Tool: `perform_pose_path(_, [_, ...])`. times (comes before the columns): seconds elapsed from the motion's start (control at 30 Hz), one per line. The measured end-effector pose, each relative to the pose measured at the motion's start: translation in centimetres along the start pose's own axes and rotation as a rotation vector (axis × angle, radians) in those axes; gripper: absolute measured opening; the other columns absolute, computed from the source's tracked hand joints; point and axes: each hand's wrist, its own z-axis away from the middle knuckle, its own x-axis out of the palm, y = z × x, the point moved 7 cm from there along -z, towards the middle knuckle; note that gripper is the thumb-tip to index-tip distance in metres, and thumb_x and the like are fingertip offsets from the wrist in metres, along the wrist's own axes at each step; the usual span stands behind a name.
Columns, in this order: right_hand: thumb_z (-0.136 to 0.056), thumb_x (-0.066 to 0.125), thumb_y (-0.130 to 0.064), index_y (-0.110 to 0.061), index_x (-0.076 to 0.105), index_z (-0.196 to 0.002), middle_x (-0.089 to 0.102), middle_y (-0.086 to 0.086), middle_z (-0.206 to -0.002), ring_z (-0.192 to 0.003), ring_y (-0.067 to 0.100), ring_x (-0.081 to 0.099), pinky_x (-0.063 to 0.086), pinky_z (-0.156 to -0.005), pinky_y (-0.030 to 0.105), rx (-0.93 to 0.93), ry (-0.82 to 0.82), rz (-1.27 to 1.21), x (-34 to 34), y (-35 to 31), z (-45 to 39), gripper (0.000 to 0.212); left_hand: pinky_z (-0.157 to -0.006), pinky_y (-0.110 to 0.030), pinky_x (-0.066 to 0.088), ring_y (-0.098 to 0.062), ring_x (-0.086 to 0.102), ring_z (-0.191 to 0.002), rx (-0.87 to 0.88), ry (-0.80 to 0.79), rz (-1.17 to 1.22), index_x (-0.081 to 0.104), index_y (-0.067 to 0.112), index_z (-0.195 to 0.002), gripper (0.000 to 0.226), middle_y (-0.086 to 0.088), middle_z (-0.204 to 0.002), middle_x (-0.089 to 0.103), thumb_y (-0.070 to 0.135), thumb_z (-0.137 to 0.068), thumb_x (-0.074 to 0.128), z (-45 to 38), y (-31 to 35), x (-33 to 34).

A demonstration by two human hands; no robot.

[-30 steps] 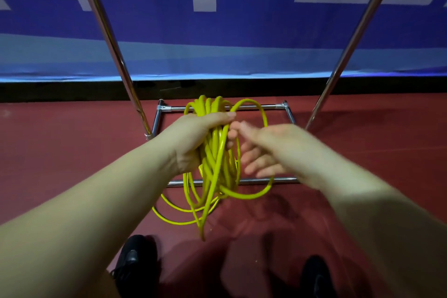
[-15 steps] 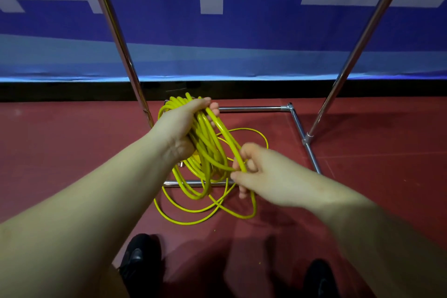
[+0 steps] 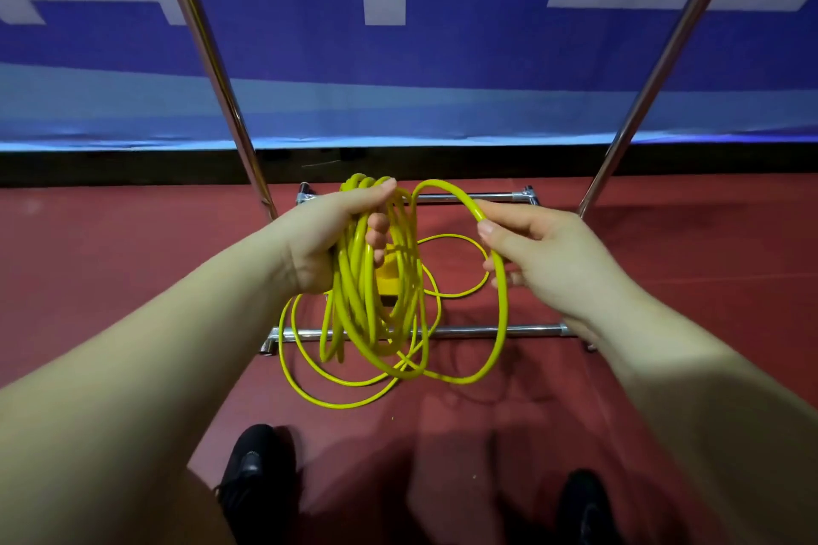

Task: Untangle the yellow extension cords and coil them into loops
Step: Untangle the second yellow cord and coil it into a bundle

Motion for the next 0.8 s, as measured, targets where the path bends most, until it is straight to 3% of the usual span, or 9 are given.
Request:
perform_pose_path(0.1, [-0.090, 0.056, -0.014, -0.028, 0.066, -0.109, 0.058, -0.014, -0.067, -0.058, 0.005, 0.052, 0.047, -0.056, 0.021, 0.054, -0.038, -0.099, 0.5, 0.4, 0.1, 0.025, -0.042, -0.015, 0.040, -0.005, 0.039, -0.036, -0.009, -0.033, -0.023, 0.053, 0.017, -0.055, 0.032, 0.007, -0.044, 0.039, 0.042, -0.073, 0.059, 0.2, -0.2, 0.7])
perform_pose_path(0.2, [-0.091, 0.053, -0.012, -0.033, 0.066, -0.098, 0.060, -0.016, -0.059, -0.058, 0.005, 0.048, 0.046, -0.058, 0.016, 0.074, -0.143, -0.191, 1.9, 0.5, 0.5, 0.026, -0.042, -0.016, 0.041, -0.006, 0.040, -0.037, -0.024, -0.037, -0.050, 0.046, 0.016, -0.066, 0.039, 0.006, -0.046, 0.040, 0.052, -0.064, 0.060, 0.2, -0.6, 1.1])
perform_pose_path(0.4, [-0.091, 0.053, -0.008, -0.027, 0.062, -0.113, 0.058, -0.018, -0.059, -0.060, 0.004, 0.046, 0.047, -0.059, 0.016, 0.052, -0.255, -0.217, 3.8, 0.8, 1.2, 0.031, -0.046, -0.020, 0.044, -0.010, 0.044, -0.041, -0.061, 0.004, -0.169, 0.051, 0.014, -0.068, 0.052, 0.004, -0.048, 0.045, 0.066, -0.076, 0.053, -0.2, -2.0, 1.7])
perform_pose_path(0.53, [-0.090, 0.055, -0.006, -0.029, 0.064, -0.107, 0.064, -0.017, -0.067, -0.058, 0.002, 0.046, 0.044, -0.055, 0.015, 0.030, -0.275, -0.189, 4.2, 0.6, 1.3, 0.030, -0.046, -0.018, 0.045, -0.009, 0.046, -0.040, -0.025, 0.055, -0.167, 0.054, 0.014, -0.062, 0.044, 0.003, -0.045, 0.047, 0.051, -0.085, 0.057, -0.3, -2.0, 1.7])
perform_pose_path(0.67, [-0.084, 0.064, -0.009, -0.015, 0.060, -0.096, 0.063, -0.006, -0.064, -0.053, 0.005, 0.051, 0.045, -0.050, 0.017, 0.003, -0.192, -0.129, 4.2, 0.7, 1.1, 0.014, -0.054, -0.025, 0.049, -0.013, 0.054, -0.043, -0.003, 0.095, -0.109, 0.063, 0.011, -0.060, 0.040, -0.002, -0.049, 0.057, 0.036, -0.090, 0.054, -0.5, -1.9, 1.5])
perform_pose_path(0.73, [-0.084, 0.066, -0.014, -0.013, 0.053, -0.087, 0.059, 0.003, -0.063, -0.049, 0.007, 0.053, 0.046, -0.049, 0.019, 0.005, -0.207, -0.036, 4.3, 1.0, 1.0, 0.014, -0.055, -0.026, 0.054, -0.013, 0.061, -0.047, 0.020, 0.131, -0.027, 0.065, 0.009, -0.073, 0.033, -0.002, -0.055, 0.065, 0.033, -0.092, 0.052, -0.6, -1.6, 1.4])
perform_pose_path(0.8, [-0.088, 0.061, -0.021, -0.015, 0.051, -0.082, 0.060, 0.001, -0.061, -0.048, 0.005, 0.053, 0.045, -0.052, 0.020, -0.004, -0.370, 0.186, 5.2, 1.4, 1.6, 0.013, -0.052, -0.023, 0.055, -0.011, 0.066, -0.052, 0.050, 0.136, 0.085, 0.059, 0.010, -0.090, 0.024, -0.001, -0.061, 0.069, 0.032, -0.094, 0.049, -0.7, -1.1, 1.5])
